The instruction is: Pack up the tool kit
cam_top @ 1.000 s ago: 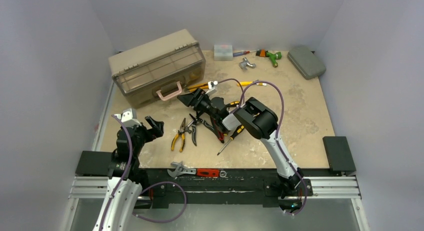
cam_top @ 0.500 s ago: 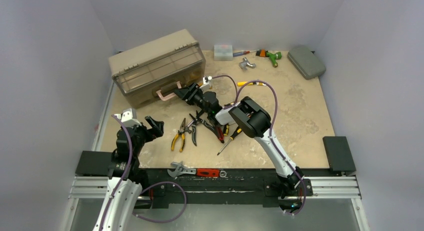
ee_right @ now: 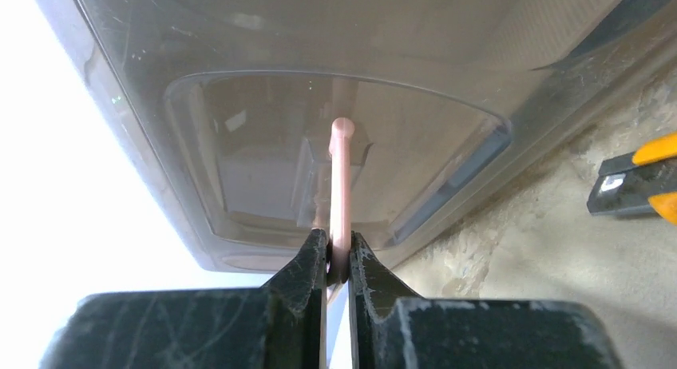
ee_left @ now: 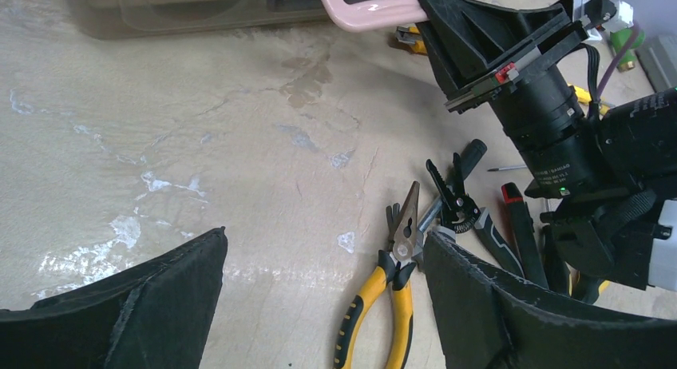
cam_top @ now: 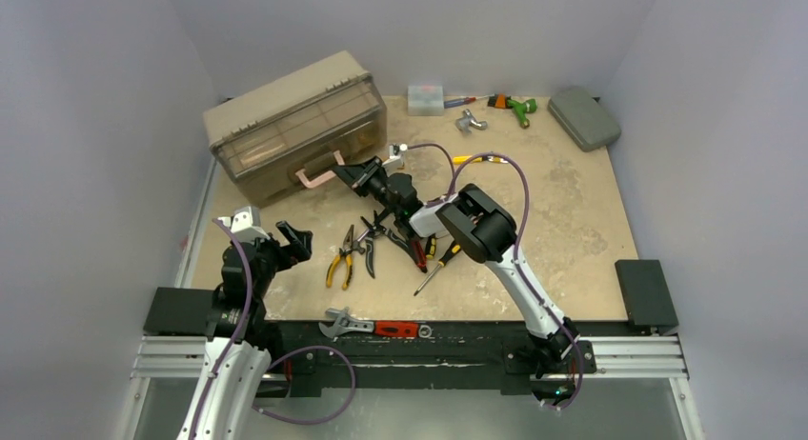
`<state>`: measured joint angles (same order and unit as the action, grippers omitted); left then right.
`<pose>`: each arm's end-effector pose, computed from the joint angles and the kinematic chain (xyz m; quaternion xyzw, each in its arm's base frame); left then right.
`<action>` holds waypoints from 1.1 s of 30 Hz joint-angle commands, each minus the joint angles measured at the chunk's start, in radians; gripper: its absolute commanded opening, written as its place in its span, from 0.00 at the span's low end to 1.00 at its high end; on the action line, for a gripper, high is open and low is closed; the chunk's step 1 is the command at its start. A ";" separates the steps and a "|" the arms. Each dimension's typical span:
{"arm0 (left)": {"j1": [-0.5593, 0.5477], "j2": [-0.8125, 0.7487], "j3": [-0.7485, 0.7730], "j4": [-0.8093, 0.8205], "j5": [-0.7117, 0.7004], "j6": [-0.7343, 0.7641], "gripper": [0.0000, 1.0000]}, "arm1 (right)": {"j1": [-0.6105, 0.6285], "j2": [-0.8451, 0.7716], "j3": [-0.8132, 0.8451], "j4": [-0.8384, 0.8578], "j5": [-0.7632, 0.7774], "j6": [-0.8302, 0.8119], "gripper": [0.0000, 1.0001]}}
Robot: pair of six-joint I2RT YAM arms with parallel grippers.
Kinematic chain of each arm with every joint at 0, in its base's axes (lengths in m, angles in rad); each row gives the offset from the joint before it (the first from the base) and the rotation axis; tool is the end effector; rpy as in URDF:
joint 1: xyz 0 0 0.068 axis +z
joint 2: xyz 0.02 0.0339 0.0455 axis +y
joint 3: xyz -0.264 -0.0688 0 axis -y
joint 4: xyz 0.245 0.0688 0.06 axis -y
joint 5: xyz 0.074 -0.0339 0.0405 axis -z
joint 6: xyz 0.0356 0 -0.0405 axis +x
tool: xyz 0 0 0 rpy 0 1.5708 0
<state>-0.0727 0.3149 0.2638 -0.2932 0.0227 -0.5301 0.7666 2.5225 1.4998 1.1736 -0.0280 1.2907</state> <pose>0.1195 -0.0095 0.2057 -0.1790 0.7979 -0.1797 0.5468 0.3754 0.3630 0.1053 0.1586 0.6322 0.6543 0.3835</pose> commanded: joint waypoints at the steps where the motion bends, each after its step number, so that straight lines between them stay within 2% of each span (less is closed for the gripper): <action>1: -0.001 -0.002 -0.001 0.045 0.006 0.019 0.89 | -0.001 -0.095 -0.065 0.038 0.017 -0.046 0.00; 17: -0.001 -0.024 -0.002 0.023 -0.017 0.015 0.89 | -0.001 -0.307 -0.162 -0.057 0.016 -0.049 0.00; 23: -0.001 -0.025 -0.003 0.023 -0.019 0.016 0.89 | -0.001 -0.344 -0.184 -0.028 -0.001 0.007 0.00; 33: -0.001 -0.040 -0.002 0.014 -0.020 0.015 0.89 | -0.002 -0.432 -0.187 -0.087 -0.008 0.016 0.00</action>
<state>-0.0727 0.2863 0.2638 -0.2970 0.0116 -0.5301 0.7647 2.2204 1.3006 0.9600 -0.0158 1.3334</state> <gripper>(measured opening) 0.890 0.052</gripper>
